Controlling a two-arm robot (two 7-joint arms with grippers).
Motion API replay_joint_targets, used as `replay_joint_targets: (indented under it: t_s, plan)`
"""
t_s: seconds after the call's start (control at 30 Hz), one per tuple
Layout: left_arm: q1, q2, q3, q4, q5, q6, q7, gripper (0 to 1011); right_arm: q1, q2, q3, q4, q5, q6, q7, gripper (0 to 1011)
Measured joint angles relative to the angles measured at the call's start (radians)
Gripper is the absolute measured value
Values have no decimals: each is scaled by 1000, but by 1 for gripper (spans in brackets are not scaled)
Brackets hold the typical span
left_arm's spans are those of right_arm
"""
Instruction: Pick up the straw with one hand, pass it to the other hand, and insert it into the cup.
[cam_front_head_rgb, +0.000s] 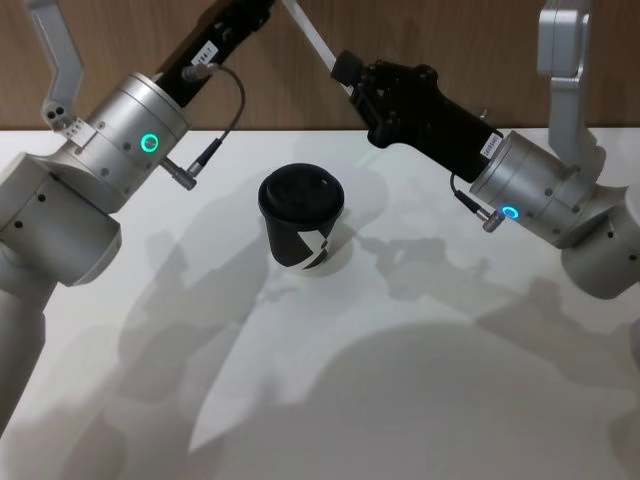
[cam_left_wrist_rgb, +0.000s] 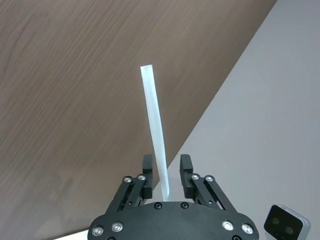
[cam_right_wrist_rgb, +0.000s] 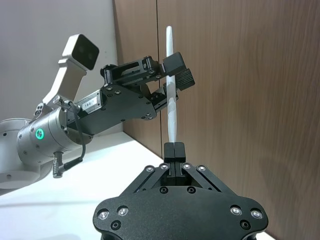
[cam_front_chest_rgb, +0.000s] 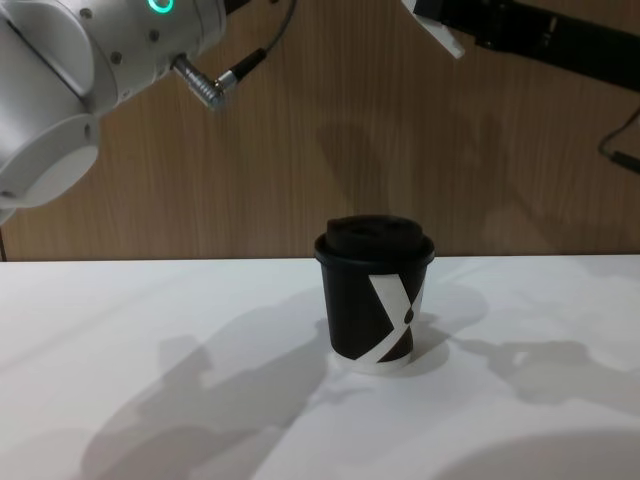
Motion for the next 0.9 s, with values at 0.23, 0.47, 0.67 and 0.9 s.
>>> replay_joint_targets:
  t_s: [0.23, 0.47, 0.67, 0.9]
  plan:
    - [-1, 6, 4, -3, -5, -8, -7, 137, 0, 0, 0, 0, 0, 0, 0, 0]
    - [-1, 10, 9, -8, -6, -17, -10, 21, 0, 0, 0, 0, 0, 0, 0, 0]
    - [-1, 13, 13, -14, -7, -29, -9, 11, 0, 0, 0, 0, 0, 0, 0, 35]
    - [-1, 16, 18, -18, -7, -36, -2, 11, 0, 0, 0, 0, 0, 0, 0, 231]
